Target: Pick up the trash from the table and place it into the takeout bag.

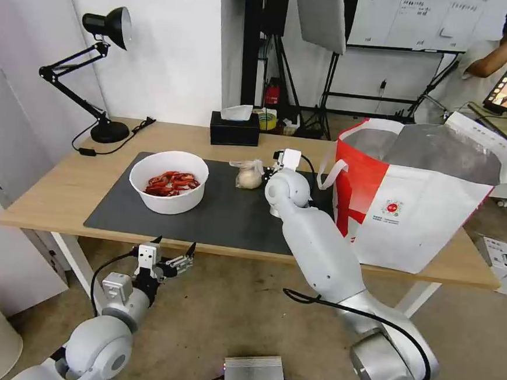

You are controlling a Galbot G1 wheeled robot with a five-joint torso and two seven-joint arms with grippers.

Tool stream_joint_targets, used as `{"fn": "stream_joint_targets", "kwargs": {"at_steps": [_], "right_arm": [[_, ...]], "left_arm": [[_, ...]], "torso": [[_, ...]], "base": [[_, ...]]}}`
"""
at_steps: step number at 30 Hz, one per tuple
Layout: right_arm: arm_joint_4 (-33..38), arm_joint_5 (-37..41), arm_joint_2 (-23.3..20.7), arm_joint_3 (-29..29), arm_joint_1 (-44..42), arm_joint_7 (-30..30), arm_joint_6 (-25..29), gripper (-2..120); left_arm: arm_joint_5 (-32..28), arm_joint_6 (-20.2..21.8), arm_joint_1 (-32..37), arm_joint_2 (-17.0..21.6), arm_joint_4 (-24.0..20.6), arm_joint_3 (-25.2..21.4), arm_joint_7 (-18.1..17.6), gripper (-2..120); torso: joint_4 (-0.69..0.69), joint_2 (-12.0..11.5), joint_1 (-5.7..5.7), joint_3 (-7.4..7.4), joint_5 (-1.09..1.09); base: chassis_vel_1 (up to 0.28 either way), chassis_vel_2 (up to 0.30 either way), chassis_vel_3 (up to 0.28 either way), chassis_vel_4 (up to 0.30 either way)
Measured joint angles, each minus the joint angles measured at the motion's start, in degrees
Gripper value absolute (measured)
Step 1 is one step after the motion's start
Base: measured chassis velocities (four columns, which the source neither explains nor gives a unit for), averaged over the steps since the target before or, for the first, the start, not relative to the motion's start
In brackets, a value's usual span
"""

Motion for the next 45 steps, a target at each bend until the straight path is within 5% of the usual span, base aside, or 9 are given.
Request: {"fn": "stream_joint_targets", "kwargs": {"at_steps": [45], "right_arm": [[19.7, -14.33, -11.12, -0.14, -10.35, -9.88, 6.36, 0]], "left_arm": [[0.27, -0.04, 0.6, -0.11, -0.69, -0.75, -0.23, 100]], "torso": [[0.0, 0.0, 0.0, 0.0, 0.01]], "base": [[0.0, 0.0, 0.0, 0.0]]}}
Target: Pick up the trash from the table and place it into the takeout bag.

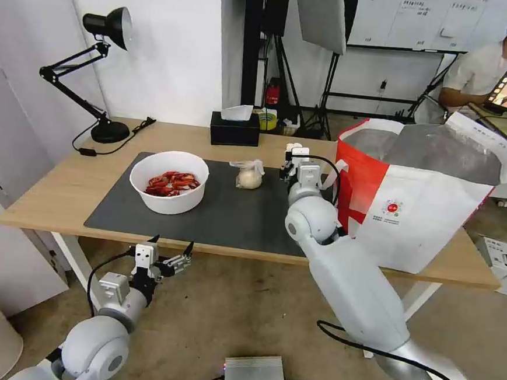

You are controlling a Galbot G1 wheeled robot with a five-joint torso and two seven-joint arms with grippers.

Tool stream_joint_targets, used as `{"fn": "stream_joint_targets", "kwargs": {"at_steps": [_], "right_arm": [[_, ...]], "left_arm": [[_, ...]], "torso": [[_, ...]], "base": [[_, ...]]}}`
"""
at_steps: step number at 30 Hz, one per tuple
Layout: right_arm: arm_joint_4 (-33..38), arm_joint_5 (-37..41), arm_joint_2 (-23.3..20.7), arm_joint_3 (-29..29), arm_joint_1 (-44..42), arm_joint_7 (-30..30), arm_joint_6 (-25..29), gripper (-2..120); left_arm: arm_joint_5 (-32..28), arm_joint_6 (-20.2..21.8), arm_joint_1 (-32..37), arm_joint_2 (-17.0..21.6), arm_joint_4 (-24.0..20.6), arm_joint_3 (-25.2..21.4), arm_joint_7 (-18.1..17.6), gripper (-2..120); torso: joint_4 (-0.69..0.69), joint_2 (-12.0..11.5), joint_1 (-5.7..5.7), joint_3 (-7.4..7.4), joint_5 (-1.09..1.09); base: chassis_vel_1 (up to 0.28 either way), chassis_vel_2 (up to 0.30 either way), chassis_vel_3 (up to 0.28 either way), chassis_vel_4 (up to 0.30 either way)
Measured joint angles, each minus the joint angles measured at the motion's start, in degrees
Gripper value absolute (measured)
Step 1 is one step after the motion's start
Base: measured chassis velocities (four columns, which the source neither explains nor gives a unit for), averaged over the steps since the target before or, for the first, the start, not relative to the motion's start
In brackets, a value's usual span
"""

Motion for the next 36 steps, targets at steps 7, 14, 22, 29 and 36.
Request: {"fn": "stream_joint_targets", "kwargs": {"at_steps": [7, 14, 22, 29, 36], "right_arm": [[3.36, -4.69, -1.86, 1.47, -2.77, -3.36, 4.29, 0], [6.33, -9.26, -3.64, 4.47, -5.96, -7.41, 10.2, 0], [9.05, -13.53, -4.14, 8.28, -9.67, -11.08, 17.25, 0], [13.19, -16.34, -5.56, 11.49, -12.98, -11.97, 19.37, 0], [16.02, -18.36, -6.67, 14.63, -14.46, -12.33, 21.09, 0]], "left_arm": [[0.11, 0.05, 0.05, -0.16, -0.13, 0.11, -0.07, 100], [0.33, 0.12, 0.26, -0.34, -0.23, 0.14, -0.15, 100], [0.79, 0.2, 0.4, -1.07, -0.27, 0.56, -0.18, 100], [1.79, 0.3, 1.03, -1.82, -0.41, 0.64, -0.24, 100], [2.37, 0.56, 1.35, -2.53, -0.75, 0.79, -0.28, 100]], "torso": [[0.0, 0.0, 0.0, 0.0, 0.0], [0.0, 0.0, 0.0, 0.0, 0.0], [0.0, 0.0, 0.0, 0.0, 0.0], [0.0, 0.0, 0.0, 0.0, 0.0], [0.0, 0.0, 0.0, 0.0, 0.0]], "base": [[0.0, 0.0, 0.0, 0.0], [0.0, 0.0, 0.0, 0.0], [0.0, 0.0, 0.0, 0.0], [0.0, 0.0, 0.0, 0.0], [0.0, 0.0, 0.0, 0.0]]}}
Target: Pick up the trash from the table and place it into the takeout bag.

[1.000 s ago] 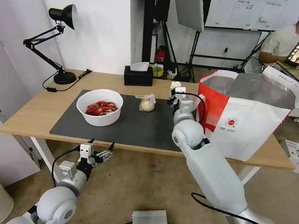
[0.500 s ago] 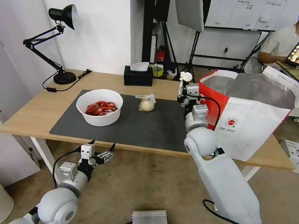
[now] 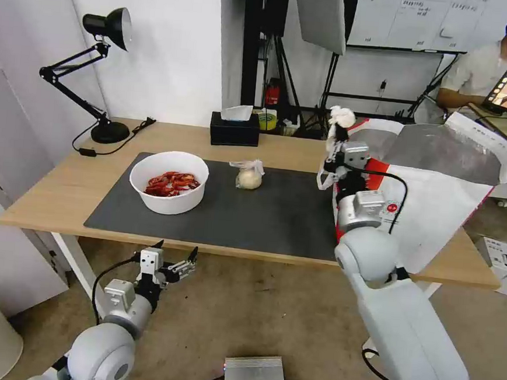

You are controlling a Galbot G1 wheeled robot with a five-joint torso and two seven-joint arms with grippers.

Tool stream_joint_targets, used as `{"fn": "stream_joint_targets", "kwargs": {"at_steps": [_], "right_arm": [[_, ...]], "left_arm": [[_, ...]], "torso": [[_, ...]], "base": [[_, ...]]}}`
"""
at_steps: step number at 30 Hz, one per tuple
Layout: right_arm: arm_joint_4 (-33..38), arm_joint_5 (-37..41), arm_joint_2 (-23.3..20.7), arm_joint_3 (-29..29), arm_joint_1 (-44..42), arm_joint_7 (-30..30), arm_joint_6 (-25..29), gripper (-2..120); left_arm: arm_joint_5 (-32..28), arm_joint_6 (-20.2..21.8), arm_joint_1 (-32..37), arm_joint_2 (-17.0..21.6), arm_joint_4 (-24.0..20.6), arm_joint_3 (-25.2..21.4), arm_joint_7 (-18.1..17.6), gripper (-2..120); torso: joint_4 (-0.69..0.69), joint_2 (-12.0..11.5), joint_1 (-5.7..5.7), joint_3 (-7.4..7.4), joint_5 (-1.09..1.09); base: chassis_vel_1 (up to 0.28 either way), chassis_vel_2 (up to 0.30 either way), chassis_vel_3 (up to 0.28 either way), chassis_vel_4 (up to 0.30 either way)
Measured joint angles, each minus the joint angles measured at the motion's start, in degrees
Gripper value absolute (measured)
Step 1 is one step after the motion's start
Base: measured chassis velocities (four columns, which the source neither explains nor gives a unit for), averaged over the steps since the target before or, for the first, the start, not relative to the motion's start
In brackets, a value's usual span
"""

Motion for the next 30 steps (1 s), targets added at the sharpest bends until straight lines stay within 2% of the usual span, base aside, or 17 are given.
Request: {"fn": "stream_joint_targets", "kwargs": {"at_steps": [9, 21, 24, 30], "right_arm": [[2.07, -1.85, -1.37, 3.55, -1.31, 0.96, 0.29, 0], [3.19, -2.33, -2.75, 7.07, -3.55, 4.52, -2.64, 0], [4.23, 2.58, -2.43, 7.07, -4.15, 7.73, -6.18, 0], [4.48, 7.44, -2.71, 6.97, -4.2, 10.16, -8.2, 0]], "left_arm": [[0.45, 0.15, 0.04, -0.51, -0.02, 0.37, -0.04, 100], [0.6, 0.29, 0.19, -0.48, -0.61, 0.45, -0.05, 100], [0.57, 0.29, 0.24, -0.44, -1.39, 0.5, -0.05, 100], [0.53, 0.29, 0.17, -0.41, -1.05, 0.55, -0.06, 100]], "torso": [[0.0, 0.0, 0.0, 0.0, 0.0], [0.0, 0.0, 0.0, 0.01, 0.0], [0.0, 0.0, 0.0, 0.01, 0.0], [0.0, 0.0, 0.0, 0.01, 0.0]], "base": [[0.0, 0.0, 0.0, 0.0], [0.0, 0.0, 0.0, 0.0], [0.0, 0.0, 0.0, 0.0], [0.0, 0.0, 0.0, 0.0]]}}
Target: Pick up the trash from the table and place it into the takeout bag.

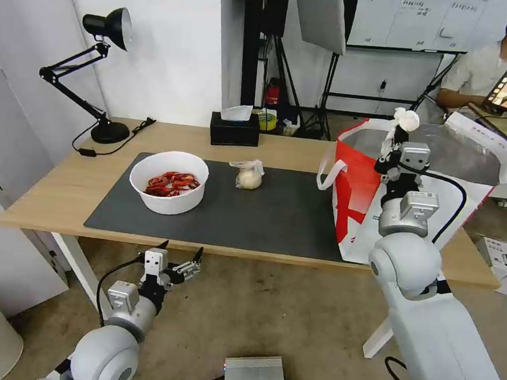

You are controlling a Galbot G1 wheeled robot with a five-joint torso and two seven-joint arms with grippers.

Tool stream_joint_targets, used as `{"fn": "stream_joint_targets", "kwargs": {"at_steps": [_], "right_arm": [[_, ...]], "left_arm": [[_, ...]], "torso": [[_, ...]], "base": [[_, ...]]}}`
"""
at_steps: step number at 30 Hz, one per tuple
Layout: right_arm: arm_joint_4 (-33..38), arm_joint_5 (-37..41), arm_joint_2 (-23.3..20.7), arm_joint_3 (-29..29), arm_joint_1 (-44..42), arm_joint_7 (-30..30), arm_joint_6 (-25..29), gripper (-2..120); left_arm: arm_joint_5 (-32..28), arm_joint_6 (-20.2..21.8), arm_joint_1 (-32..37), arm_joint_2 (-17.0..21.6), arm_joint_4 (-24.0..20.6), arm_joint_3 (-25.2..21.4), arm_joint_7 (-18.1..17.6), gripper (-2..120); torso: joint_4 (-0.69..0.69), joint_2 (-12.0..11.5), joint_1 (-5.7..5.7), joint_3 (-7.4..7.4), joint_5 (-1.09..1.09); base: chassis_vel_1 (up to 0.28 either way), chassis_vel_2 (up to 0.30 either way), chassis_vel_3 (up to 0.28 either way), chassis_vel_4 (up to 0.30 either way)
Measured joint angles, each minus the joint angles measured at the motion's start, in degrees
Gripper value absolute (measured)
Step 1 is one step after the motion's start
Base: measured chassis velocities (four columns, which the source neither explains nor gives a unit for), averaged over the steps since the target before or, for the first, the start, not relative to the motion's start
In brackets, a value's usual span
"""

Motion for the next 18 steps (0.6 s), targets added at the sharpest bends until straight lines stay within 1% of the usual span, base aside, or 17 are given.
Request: {"fn": "stream_joint_targets", "kwargs": {"at_steps": [7, 9, 10, 11, 12, 13, 14, 16, 17, 18], "right_arm": [[0.45, 1.54, -0.58, 0.15, 0.1, 0.27, -0.06, 0], [0.7, 1.87, -0.66, 0.14, 0.05, 0.28, -0.08, 2], [0.89, 2.04, -0.66, 0.14, 0.01, 0.28, -0.09, 7], [0.93, 2.07, -0.66, 0.14, 0.0, 0.28, -0.09, 7], [1.18, 2.2, -0.66, 0.14, -0.04, 0.28, -0.09, 15], [1.29, 2.25, -0.65, 0.13, -0.07, 0.28, -0.09, 20], [1.29, 2.25, -0.65, 0.13, -0.07, 0.28, -0.09, 20], [1.34, 2.29, -0.63, 0.12, -0.11, 0.31, -0.11, 28], [1.34, 2.48, -0.63, 0.12, -0.11, 0.43, -0.24, 35], [1.34, 2.48, -0.63, 0.12, -0.11, 0.43, -0.24, 35]], "left_arm": [[-0.27, 0.0, -0.38, -0.02, 0.44, 0.23, 0.0, 100], [-0.34, 0.0, -0.46, 0.03, 0.5, 0.29, 0.0, 100], [-0.38, 0.0, -0.52, 0.06, 0.52, 0.33, 0.01, 100], [-0.39, 0.0, -0.52, 0.07, 0.53, 0.34, 0.01, 100], [-0.43, 0.0, -0.55, 0.12, 0.54, 0.36, 0.01, 100], [-0.44, 0.01, -0.55, 0.18, 0.53, 0.36, 0.0, 100], [-0.44, 0.01, -0.55, 0.18, 0.53, 0.36, 0.0, 100], [-0.48, 0.09, -0.48, 0.26, 0.27, 0.36, 0.0, 100], [-0.55, 0.21, -0.47, 0.29, 0.04, 0.3, 0.0, 100], [-0.55, 0.21, -0.47, 0.29, 0.04, 0.3, 0.0, 100]], "torso": [[0.0, 0.0, 0.0, 0.0, 0.0], [0.0, 0.0, 0.0, 0.0, 0.0], [0.0, 0.0, 0.0, 0.0, 0.0], [0.0, 0.0, 0.0, 0.0, 0.0], [0.0, 0.0, 0.0, 0.0, 0.0], [0.0, 0.0, 0.0, 0.0, 0.0], [0.0, 0.0, 0.0, 0.0, 0.0], [0.0, 0.0, 0.0, 0.0, 0.0], [0.0, 0.0, 0.0, 0.0, 0.0], [0.0, 0.0, 0.0, 0.0, 0.0]], "base": [[0.0, 0.0, 0.0, 0.0], [0.0, 0.0, 0.0, 0.0], [0.0, 0.0, 0.0, 0.0], [0.0, 0.0, 0.0, 0.0], [0.0, 0.0, 0.0, 0.0], [0.0, 0.0, 0.0, 0.0], [0.0, 0.0, 0.0, 0.0], [0.0, 0.0, 0.0, 0.0], [0.0, 0.0, 0.0, 0.0], [0.0, 0.0, 0.0, 0.0]]}}
